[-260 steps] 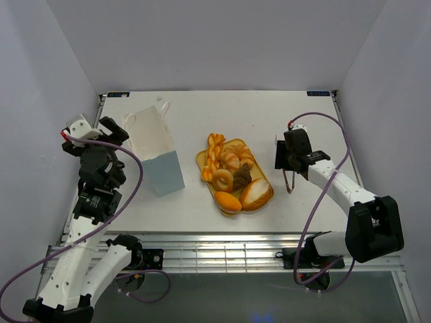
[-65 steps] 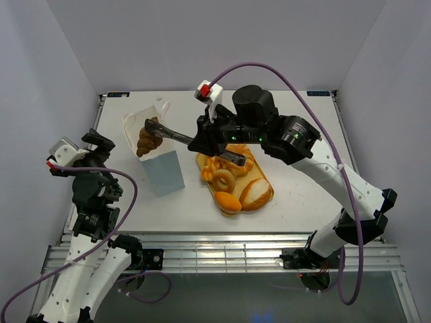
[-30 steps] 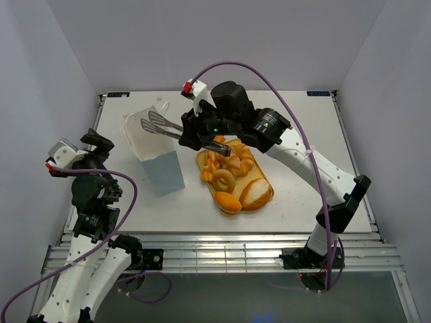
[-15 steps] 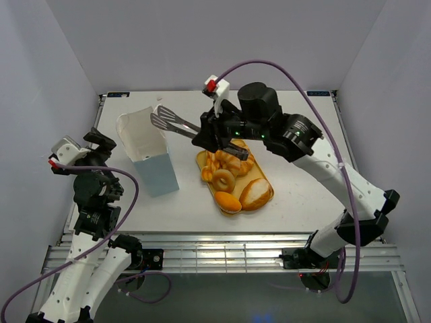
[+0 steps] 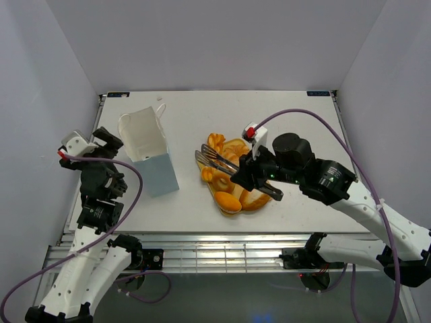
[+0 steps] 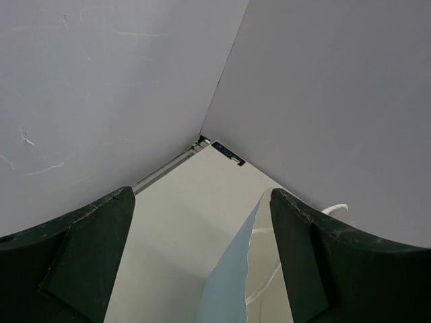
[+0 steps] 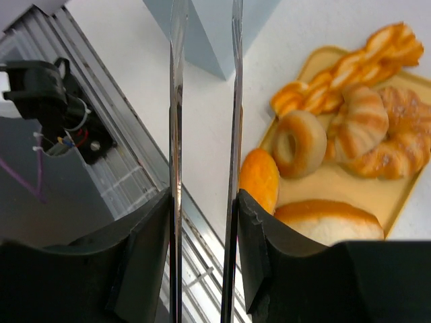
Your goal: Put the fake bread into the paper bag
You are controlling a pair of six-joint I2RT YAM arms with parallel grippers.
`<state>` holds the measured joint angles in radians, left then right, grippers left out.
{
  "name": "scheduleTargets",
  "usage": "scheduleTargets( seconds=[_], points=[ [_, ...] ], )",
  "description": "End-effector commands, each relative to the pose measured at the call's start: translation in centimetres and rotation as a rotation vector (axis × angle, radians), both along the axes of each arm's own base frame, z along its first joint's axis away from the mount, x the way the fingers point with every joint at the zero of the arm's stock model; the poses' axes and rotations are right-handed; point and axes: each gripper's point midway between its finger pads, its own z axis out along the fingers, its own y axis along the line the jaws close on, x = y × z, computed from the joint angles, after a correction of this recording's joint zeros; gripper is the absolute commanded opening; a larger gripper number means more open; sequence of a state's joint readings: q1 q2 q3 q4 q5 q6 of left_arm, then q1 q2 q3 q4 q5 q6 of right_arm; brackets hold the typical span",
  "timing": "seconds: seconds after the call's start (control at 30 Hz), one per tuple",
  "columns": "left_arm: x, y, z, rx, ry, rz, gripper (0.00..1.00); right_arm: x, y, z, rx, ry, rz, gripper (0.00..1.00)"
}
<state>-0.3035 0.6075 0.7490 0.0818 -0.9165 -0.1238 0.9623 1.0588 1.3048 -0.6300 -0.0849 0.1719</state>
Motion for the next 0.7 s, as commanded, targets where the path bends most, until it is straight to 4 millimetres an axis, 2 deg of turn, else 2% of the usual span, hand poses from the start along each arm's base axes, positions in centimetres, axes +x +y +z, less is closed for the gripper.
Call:
scheduleTargets(
  seconds=[0.0,0.13,0.33,0.67],
  points=[
    [0.5,-0.8,0.4,-0.003,0.005,-0.043,0.92,0.6,-1.5,-1.1,0.018,-0.008,-0.095,0.47],
    [0.8,-0.9,0.2,-0.002,0.016,-0.052,0.92,0.4,-3.0,-4.2,-0.039,0.027,-0.146,0.47],
    [1.2,-1.2,0.1,-0.004,0.022,-0.065,0.92,-0.1,-4.3,-7.8,-0.128,0.077,-0.169,0.47],
    [1.5,-1.6,-0.1,-0.004,0.033,-0.085,0.91,-1.0,-6.5,-11.2,-0.220,0.121,-0.199,0.51]
  ],
)
